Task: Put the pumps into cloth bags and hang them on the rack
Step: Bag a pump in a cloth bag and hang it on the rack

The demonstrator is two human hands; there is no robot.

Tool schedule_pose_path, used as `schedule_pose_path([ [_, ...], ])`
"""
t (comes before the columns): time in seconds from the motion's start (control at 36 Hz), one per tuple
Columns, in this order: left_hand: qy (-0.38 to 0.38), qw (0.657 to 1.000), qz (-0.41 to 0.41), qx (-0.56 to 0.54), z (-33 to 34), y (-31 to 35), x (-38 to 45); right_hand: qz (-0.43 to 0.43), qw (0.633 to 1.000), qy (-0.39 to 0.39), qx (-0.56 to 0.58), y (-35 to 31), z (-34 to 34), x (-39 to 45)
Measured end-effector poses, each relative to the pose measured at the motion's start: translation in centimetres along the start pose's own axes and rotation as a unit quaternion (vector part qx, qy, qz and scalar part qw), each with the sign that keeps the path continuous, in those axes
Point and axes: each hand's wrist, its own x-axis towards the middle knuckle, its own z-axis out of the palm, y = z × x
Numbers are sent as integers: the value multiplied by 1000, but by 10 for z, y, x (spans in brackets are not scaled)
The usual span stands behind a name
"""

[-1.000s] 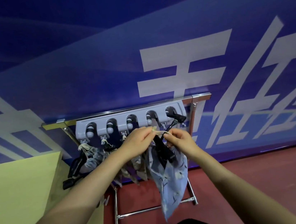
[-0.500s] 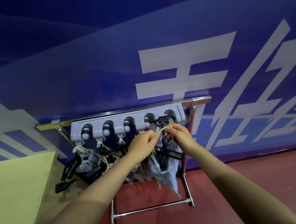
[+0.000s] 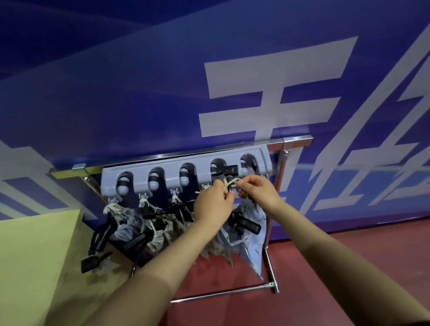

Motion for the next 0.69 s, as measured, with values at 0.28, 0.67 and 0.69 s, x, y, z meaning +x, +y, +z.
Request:
schedule_pose_path([
  [0.28,-6,999,18,33,15,-11,15,68,998,15,-10,18,5,-2],
  [0.67,-28,998,50,22,8,-12,17,73,995,3,-69,5,6,-12],
  [0.69,-36,998,46,-15,5,-13,15,67,994,8,-82,3,6,-15],
])
